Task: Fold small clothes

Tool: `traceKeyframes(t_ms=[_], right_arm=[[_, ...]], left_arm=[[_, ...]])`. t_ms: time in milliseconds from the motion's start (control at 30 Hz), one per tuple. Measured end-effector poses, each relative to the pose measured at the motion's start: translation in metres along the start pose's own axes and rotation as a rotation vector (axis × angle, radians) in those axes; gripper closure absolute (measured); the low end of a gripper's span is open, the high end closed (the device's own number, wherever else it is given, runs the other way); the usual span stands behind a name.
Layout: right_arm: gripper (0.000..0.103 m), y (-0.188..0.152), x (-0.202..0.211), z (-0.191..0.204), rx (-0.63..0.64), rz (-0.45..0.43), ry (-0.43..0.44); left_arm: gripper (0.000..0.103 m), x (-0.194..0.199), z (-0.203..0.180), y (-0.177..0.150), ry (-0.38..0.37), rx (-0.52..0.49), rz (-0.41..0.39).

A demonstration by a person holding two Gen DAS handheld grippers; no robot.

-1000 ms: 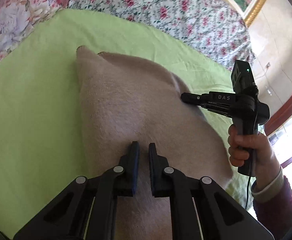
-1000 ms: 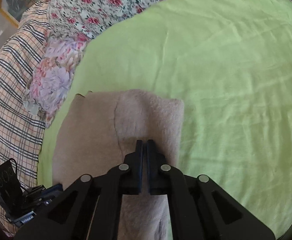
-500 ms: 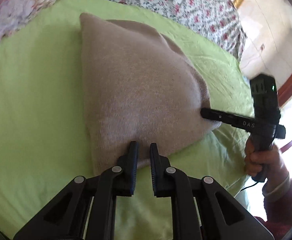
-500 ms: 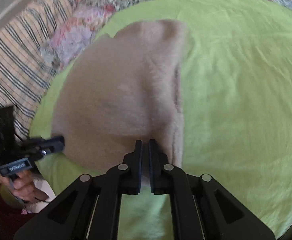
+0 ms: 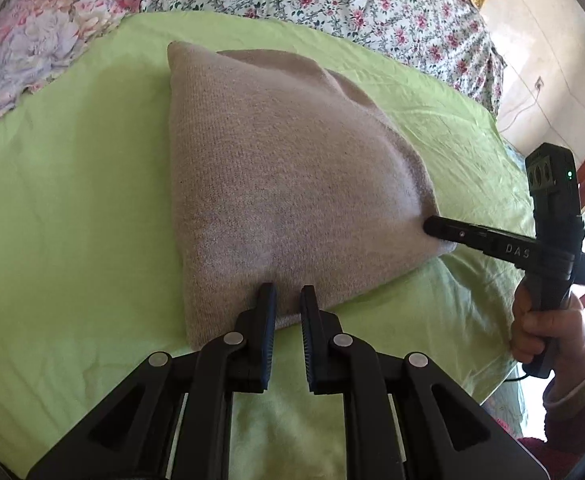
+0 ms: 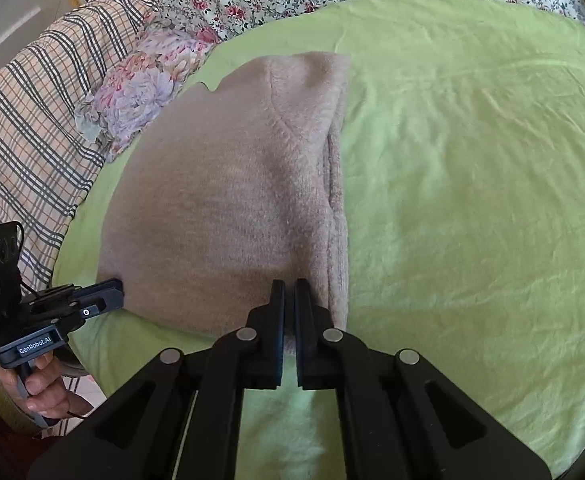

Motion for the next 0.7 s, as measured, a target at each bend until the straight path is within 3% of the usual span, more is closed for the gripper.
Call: traceKeyframes(t_ms=[133, 300, 433, 600, 667, 700], right_arm=[[0.096, -0.002, 0.008, -0.003, -0.042, -0.002, 0.013], [0.093, 0.014, 0.029, -0.009, -0.082, -0.073, 0.026], [0.061, 0.031, 0.027, -0.018, -0.137, -0.106, 0.058], [0.061, 0.048, 0.006, -0.022, -0.154, -0.102, 0.072], [0.074, 0.048, -0.010, -0.025, -0.119, -0.053, -0.016], [0.074, 0.045, -0.020, -0.026, -0.092, -0.026, -0.059]], left_arm=[[0.091, 0.007, 0.007, -0.003, -0.027, 0.030, 0.008], [0.087, 0.030, 0.012, -0.002, -0.022, 0.039, -0.016], [0.071, 0.043, 0.022, 0.005, -0.003, 0.072, -0.058], [0.070, 0.038, 0.037, 0.017, 0.015, 0.127, -0.055], [0.070, 0.030, 0.041, 0.018, 0.039, 0.128, -0.036], [0.070, 0.022, 0.041, 0.017, 0.061, 0.116, -0.009]])
Point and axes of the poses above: each gripper's, at about its wrist camera, not at the fingertips, and x roughly against the way its jaws point, z to its left, y to its top, the point moved 4 cm from there along -x, roughly the way its jaws point, and after that the axes turned 1 degree about y, right-handed, at the moved point
